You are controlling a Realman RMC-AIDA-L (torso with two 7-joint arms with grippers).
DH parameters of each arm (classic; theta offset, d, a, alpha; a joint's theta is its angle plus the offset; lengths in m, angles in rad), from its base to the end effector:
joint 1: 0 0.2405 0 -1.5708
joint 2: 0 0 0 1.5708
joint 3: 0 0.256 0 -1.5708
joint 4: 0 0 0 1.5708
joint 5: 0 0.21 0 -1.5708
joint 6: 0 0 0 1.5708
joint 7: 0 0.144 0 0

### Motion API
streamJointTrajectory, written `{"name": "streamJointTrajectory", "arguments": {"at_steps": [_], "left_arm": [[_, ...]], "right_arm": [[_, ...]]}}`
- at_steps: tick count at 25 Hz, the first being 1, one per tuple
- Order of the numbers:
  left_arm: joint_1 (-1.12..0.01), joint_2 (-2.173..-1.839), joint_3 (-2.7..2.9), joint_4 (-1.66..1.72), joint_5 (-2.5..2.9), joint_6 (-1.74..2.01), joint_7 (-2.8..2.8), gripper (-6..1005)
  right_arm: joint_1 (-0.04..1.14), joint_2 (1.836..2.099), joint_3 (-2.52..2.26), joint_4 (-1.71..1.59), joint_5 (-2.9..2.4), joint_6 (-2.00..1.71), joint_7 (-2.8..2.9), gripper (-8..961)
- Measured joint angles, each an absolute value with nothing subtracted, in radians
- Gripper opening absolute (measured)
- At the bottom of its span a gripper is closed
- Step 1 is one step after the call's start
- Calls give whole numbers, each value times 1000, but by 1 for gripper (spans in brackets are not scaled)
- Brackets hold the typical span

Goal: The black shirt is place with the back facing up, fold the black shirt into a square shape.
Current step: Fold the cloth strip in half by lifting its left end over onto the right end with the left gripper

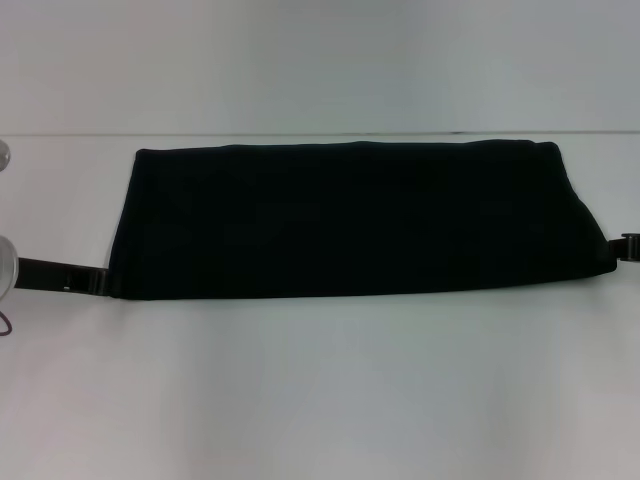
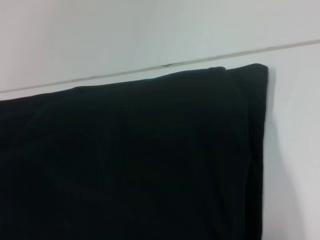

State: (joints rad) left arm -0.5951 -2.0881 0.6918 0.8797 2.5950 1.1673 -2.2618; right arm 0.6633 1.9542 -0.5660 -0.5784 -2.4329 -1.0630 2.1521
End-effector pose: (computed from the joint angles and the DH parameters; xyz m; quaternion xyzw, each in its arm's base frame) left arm -0.3159 0.3806 0.0378 -0.8045 -0.5130 -0.0087 0.2991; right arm 0.3351 0.3993 0.0540 -0.7751 0.5459 0.0862 0.3062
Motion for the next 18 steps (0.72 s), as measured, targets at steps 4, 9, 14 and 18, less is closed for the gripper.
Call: {"name": "streamJointTrajectory", "arguments": {"at_steps": [4,9,14,18], "left_arm": [[-595,-2088,687,882,2606,1167,-2262,-2],[-590,-2088,684,886,2616,1168,-2262,-2],[-588,-2088,683,887,2618,1174,-2262,-1],[-588,-2088,683,887,2619,1176,-2261,-1]], "right_arm": [[660,1954,-565,-578,-2433,-1061,2152,11],[651,1953,-561,-577,-2433,-1060,2152,11],[644,1953,-558,-577,-2433,-1060,2152,11],[638,1953,-558,-578,-2433,-1061,2151,12]]}}
